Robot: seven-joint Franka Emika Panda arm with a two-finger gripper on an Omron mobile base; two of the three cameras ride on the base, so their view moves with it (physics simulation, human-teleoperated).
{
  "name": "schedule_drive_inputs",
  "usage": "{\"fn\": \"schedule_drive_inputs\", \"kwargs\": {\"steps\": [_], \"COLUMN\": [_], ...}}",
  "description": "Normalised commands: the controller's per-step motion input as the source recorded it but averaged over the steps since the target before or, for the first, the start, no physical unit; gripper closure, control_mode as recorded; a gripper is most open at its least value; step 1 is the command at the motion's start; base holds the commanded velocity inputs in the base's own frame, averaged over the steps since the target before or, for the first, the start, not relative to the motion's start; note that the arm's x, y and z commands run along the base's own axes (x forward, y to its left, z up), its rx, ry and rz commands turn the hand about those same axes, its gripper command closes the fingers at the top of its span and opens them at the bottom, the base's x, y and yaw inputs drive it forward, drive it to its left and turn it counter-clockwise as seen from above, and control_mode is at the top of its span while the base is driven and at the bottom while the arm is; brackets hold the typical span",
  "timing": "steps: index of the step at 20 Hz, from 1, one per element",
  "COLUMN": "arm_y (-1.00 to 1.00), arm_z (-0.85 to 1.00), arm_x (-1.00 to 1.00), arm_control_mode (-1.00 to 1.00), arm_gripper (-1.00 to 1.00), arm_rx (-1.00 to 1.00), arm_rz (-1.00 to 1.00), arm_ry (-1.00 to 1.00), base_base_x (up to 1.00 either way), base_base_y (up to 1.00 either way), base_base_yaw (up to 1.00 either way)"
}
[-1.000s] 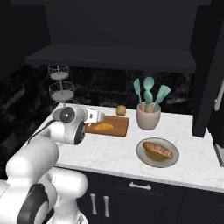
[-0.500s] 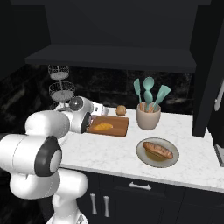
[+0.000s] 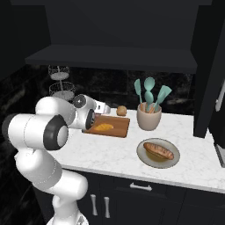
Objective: From the different types of pastries on the counter, select a croissant and place it on the cutting board. Then retrieve a jar of jam from the cabinet and place it alongside the croissant on the cutting board.
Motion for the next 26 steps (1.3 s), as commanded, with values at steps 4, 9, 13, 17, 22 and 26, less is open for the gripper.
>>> {"fn": "schedule_drive_inputs", "kwargs": {"steps": [4,9,13,17,22,26], "arm_y": [0.01,0.05,-0.03,-0.24,-0.07,-0.56], "arm_z": [-0.22,-0.13,-0.06,0.00,-0.07,-0.59], "arm_x": [0.01,0.16,0.30,0.42,0.00,0.00], "arm_control_mode": [-1.00,-1.00,-1.00,-1.00,-1.00,-1.00], "arm_gripper": [1.00,1.00,1.00,1.00,1.00,1.00], "arm_rx": [0.09,0.10,0.00,0.00,0.00,0.00], "arm_rz": [0.02,0.04,0.00,-0.01,0.01,0.11], "arm_ry": [0.08,0.10,0.00,0.00,-0.01,0.02], "base_base_x": [0.00,0.00,0.00,0.00,0.00,0.00], "base_base_y": [0.00,0.00,0.00,0.00,0.00,0.00], "base_base_yaw": [0.00,0.00,0.00,0.00,0.00,0.00]}}
